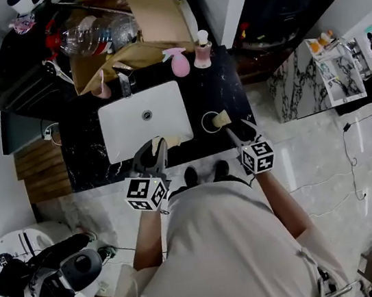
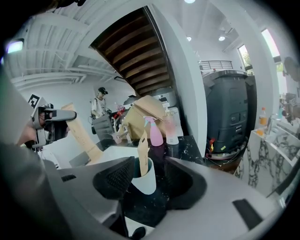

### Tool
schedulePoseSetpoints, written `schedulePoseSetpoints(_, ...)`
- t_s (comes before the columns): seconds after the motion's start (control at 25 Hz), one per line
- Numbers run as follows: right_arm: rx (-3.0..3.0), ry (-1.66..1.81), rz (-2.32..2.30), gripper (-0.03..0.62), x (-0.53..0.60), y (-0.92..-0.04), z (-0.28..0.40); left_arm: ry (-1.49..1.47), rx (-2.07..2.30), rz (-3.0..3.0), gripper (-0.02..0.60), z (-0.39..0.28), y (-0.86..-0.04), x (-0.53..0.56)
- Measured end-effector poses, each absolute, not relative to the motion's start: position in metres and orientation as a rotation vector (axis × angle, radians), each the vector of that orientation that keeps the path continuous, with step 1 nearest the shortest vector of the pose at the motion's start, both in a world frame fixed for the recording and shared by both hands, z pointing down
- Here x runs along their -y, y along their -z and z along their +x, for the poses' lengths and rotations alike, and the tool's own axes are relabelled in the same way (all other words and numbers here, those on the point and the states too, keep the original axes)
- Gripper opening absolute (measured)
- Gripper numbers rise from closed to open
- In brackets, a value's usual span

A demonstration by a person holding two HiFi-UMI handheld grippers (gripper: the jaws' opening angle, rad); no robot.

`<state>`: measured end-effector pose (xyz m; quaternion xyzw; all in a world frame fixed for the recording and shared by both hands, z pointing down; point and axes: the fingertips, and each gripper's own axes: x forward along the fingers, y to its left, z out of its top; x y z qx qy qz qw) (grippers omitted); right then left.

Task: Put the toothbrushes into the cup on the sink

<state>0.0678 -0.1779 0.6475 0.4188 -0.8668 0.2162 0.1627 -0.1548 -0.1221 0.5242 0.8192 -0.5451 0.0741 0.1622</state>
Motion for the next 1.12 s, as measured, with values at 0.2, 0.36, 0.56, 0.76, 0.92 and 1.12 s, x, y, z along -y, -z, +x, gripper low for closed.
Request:
schedulePoseSetpoints(0.2,2.451,-0.633,1.226,0.218,0.17,-0.649,0.08,-0.203,1.514,2.383,0.04,-0.143,-0.515,0.136)
schedulePoseSetpoints(0.36,2.452,-0.65,1.242,0.218,0.163,-0.647,0.093,-0.198,1.476,2.441,0.04,-0.117,-0.506,0.146)
schedulePoseSetpoints(0.56,2.455,-0.659,1.257,0.218,0.157,-0.643,0.097,-0.204,1.417,2.492,0.038,-0.095,-0.513,0.161)
schedulePoseSetpoints(0.76,2.448,-0.664,1.281,0.218,0.155,-0.639,0.105,-0.218,1.358,2.535,0.04,-0.075,-0.52,0.174)
schedulePoseSetpoints(0.92,2.433,-0.672,1.309,0.218,0.153,-0.64,0.114,-0.201,1.328,2.566,0.038,-0.061,-0.527,0.182)
schedulePoseSetpoints(1.12,2.427,-0.694,1.348,0.218,0.153,-0.639,0.122,-0.209,1.289,2.572,0.039,-0.048,-0.545,0.191)
